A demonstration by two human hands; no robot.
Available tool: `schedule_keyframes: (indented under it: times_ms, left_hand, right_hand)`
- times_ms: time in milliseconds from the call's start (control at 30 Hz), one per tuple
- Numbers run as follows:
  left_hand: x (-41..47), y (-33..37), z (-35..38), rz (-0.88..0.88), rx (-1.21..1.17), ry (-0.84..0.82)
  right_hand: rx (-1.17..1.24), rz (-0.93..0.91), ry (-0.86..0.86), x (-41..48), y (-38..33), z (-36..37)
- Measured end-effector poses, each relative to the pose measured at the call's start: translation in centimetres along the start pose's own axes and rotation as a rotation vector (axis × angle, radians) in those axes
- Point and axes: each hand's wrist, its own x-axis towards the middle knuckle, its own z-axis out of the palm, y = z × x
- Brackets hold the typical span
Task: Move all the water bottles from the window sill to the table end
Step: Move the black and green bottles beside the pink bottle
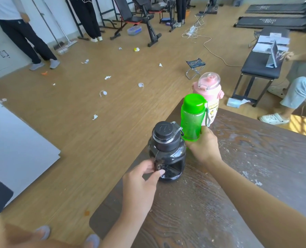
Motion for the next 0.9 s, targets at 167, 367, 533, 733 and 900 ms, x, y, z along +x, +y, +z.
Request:
schedule_keyframes:
  times_ms: [167,367,533,733,900]
  left_hand:
    - [-0.8,0.4,0.2,0.019,0.010,0.001]
    - [-1.6,0.6,0.9,0.029,0.037,-0.010]
    - [-3.2,0.5,1.3,-0.031,-0.082,0.048]
    - [-7.8,0.7,4.6,-0.040,0.042,0.173]
    - [-8.9,3.6,10.2,0.120,0.136,-0.116]
  right_hand:
    - [-0.011,0.002,-0.021,-0.1,0.3,0.0]
    - [-0.027,0.002,-0.032,-0.1,0.6,0.4]
    - [-0.013,0.023,-0.070,-1.0,1.1,-0.4]
    - [0.024,0.060,-0.081,-3.9,3.6,-4.1]
    - [-0.042,0.053,-0.051,-7.2,7.3,-10.7]
